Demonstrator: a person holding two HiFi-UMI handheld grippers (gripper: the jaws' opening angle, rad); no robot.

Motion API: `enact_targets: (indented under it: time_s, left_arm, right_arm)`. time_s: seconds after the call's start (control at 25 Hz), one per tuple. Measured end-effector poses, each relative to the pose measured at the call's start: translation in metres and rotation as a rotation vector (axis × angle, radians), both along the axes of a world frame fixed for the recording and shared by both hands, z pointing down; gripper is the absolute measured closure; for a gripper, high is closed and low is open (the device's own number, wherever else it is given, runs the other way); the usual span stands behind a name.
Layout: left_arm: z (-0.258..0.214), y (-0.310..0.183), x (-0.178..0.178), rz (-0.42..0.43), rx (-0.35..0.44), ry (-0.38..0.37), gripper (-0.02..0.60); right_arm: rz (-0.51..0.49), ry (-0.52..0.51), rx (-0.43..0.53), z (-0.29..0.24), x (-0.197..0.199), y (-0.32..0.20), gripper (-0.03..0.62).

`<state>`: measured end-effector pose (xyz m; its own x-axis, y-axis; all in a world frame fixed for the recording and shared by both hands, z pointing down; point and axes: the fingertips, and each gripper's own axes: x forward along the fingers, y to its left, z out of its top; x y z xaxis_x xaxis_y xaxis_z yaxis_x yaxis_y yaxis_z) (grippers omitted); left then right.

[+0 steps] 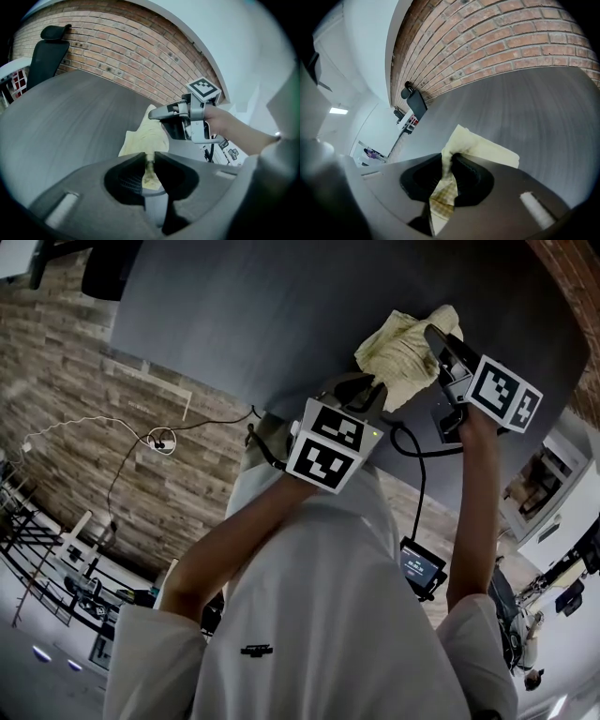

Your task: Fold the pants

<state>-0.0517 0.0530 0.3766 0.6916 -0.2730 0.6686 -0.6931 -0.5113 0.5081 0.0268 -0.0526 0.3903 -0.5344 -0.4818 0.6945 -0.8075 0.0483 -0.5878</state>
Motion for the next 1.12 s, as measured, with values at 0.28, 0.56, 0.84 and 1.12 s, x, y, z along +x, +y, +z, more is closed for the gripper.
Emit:
enact_targets:
  time_s: [0.28, 0.56, 0.84, 1.12]
  left_arm:
    - [0.018, -0.004, -0.021, 0.015, -0.031, -0.063, 0.514]
    - [0.046, 0.004, -0.042, 0.061, -0.068, -0.158, 0.514]
    - [0.061, 0.011, -0.043, 0.157, -0.050, -0.235, 0.512]
    - [0.053, 0.011, -0.040, 0.282, -0.028, -0.257, 0.503]
  right_arm:
    - [-0.053, 0.003, -0.012, 0.008, -0.028, -0.011, 0.522]
    - [-0.074, -0.031, -0.029, 0.022, -0.058, -0.011, 0.499]
    - [-0.070, -0.008, -0.018, 0.041, -0.065, -0.005, 0.490]
    - [-0.056, 0.038, 0.043, 0.036, -0.062, -0.003, 0.474]
